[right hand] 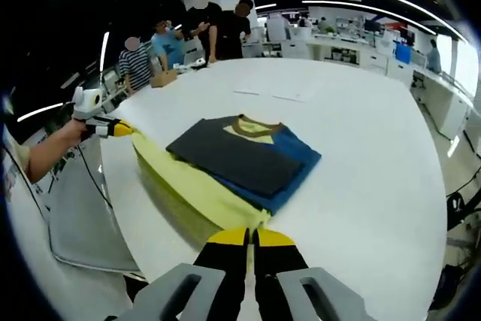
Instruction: Fold the garment on the visible template until the final outline fits inside the template.
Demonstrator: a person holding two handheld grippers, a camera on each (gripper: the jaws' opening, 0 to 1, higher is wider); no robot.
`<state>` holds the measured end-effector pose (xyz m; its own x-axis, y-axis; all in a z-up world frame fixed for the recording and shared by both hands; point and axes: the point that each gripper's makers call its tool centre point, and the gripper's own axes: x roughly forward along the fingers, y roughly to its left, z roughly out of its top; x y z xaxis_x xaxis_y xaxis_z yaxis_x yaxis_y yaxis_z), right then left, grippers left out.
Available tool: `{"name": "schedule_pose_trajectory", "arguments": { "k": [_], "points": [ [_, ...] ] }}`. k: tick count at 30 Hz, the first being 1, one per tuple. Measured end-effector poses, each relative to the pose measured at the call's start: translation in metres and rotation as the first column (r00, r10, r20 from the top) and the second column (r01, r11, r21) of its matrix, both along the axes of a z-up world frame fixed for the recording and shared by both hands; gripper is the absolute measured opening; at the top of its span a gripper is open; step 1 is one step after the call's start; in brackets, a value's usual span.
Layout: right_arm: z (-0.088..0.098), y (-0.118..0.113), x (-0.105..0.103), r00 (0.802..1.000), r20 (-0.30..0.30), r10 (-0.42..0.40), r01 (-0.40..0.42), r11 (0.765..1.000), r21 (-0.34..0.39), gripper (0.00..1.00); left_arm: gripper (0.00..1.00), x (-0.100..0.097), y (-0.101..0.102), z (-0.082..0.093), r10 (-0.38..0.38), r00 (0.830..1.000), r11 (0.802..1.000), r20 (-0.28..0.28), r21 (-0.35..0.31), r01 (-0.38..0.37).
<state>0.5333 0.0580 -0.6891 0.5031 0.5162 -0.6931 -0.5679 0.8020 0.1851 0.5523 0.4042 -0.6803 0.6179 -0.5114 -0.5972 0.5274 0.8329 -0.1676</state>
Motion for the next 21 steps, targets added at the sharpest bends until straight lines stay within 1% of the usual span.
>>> {"name": "schedule_pose_trajectory", "arguments": {
  "k": [5,14,21],
  "points": [
    [0.002,0.001,0.007,1.000,0.006,-0.006,0.006,1.000,0.000,0.00,0.00,0.010,0.000,0.004,0.002,1.000,1.000,0.015,0.000,-0.002],
    [0.012,-0.001,0.027,1.000,0.024,-0.011,0.011,1.000,-0.011,0.00,0.00,0.028,-0.002,0.011,0.003,0.999,1.000,0.034,0.000,-0.003],
    [0.016,-0.004,0.043,0.999,0.031,-0.014,0.015,1.000,-0.023,0.00,0.00,0.048,-0.005,0.017,0.001,0.999,1.000,0.046,0.002,-0.001]
  ]
}}
